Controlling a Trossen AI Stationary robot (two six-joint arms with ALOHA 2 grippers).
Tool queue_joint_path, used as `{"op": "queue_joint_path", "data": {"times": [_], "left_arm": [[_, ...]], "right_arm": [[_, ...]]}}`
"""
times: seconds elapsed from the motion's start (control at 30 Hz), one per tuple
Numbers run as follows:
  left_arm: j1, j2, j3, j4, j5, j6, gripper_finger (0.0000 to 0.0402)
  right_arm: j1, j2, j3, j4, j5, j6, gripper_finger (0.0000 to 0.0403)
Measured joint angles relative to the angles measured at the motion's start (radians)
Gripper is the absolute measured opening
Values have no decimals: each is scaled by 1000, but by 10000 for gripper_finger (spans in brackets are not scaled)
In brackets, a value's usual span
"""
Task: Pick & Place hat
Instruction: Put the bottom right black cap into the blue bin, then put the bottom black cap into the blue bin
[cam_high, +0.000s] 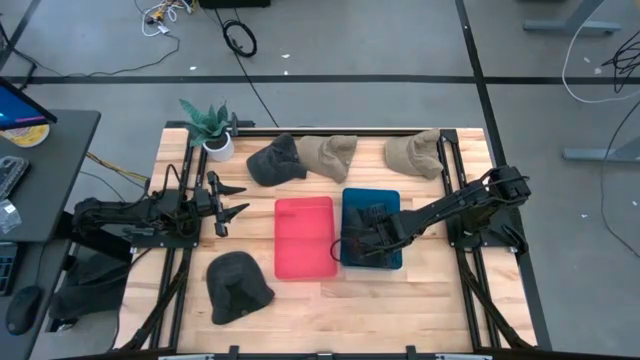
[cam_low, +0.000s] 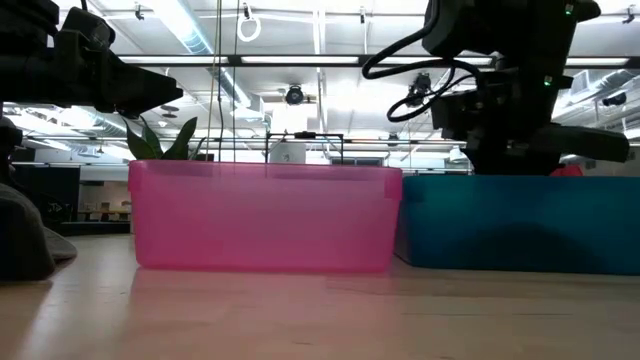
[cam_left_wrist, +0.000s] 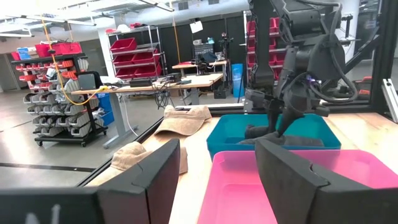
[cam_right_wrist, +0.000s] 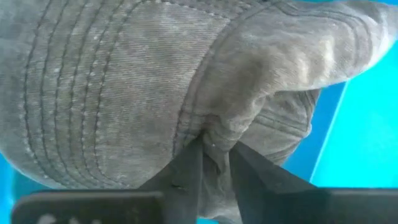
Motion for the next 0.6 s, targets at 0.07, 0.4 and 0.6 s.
{"op": "queue_joint_path", "data": {"times": [0.07,0.4,0.6], "left_arm": [[0,0,0,0,0,0,213],[0,0,0,0,0,0,213],[0,0,0,0,0,0,213]], "right_arm": [[0,-13,0,-1,-1,21,104],[0,-163,0,-4,-4,26,178],[0,-291,0,24,84,7,187]]}}
